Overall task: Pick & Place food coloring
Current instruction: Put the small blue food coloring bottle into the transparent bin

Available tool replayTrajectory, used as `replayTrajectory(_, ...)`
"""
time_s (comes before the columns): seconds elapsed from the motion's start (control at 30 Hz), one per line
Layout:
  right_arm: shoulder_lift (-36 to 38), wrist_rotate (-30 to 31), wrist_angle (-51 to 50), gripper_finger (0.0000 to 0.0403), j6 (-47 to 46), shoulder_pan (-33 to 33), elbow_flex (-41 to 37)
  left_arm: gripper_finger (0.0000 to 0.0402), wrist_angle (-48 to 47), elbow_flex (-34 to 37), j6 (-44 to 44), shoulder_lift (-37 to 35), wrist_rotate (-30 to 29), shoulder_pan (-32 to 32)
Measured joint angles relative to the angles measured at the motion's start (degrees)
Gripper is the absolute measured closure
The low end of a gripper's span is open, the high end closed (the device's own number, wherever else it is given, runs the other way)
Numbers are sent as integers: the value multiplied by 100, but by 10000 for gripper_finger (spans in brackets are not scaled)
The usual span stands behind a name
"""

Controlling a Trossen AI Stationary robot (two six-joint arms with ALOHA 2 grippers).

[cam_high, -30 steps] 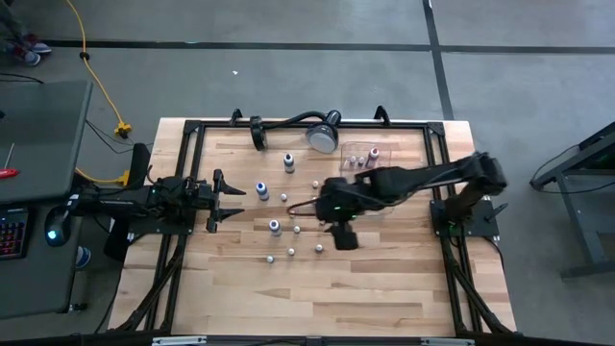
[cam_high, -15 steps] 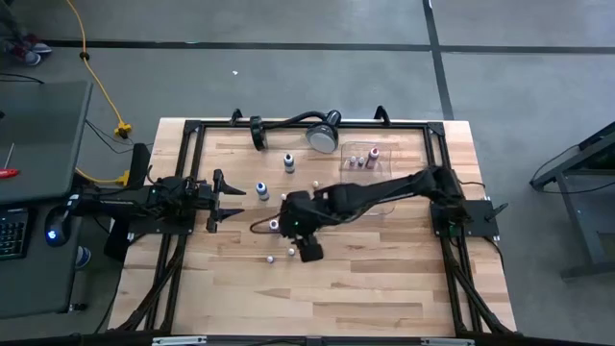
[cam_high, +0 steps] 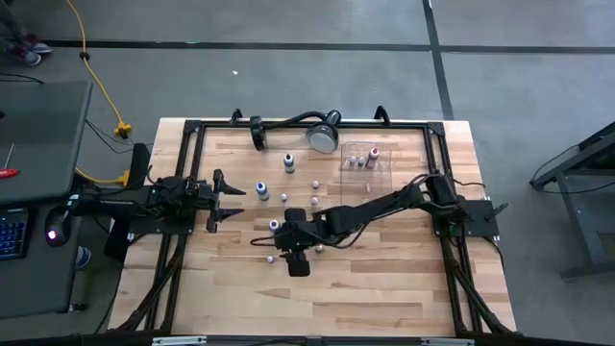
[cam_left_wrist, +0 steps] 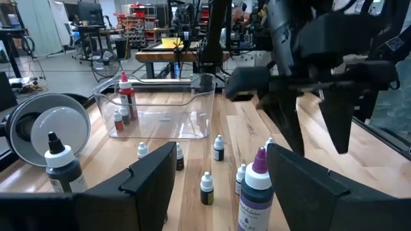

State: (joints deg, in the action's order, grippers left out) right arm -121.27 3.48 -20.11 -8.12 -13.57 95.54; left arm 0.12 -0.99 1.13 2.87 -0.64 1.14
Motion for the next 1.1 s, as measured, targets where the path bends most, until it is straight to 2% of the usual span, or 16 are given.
replayTrajectory(0.23, 0, 192, 950, 181, -90, -191, -548, 163, 0, 1, 0, 0, 0, 0)
replayTrajectory(0.4, 0, 380, 1242, 181, -96, -261, -720, 163, 0, 0, 0, 0, 0, 0)
replayTrajectory(0.5, -56, 515, 1292, 181, -91, -271, -732, 163, 0, 1, 0, -1, 0, 0)
replayTrajectory(0.63, -299, 353, 1640, 181, -166, -268, -677, 163, 1, 0, 0, -2, 0, -1)
replayTrajectory(0.87, -508, 515, 1784, 181, -445, -273, -511, 163, 2, 0, 0, 0, 0, 0)
replayTrajectory(1.1, -712, 401, 1792, 181, -443, -268, -363, 163, 2, 1, 0, 0, 0, -2)
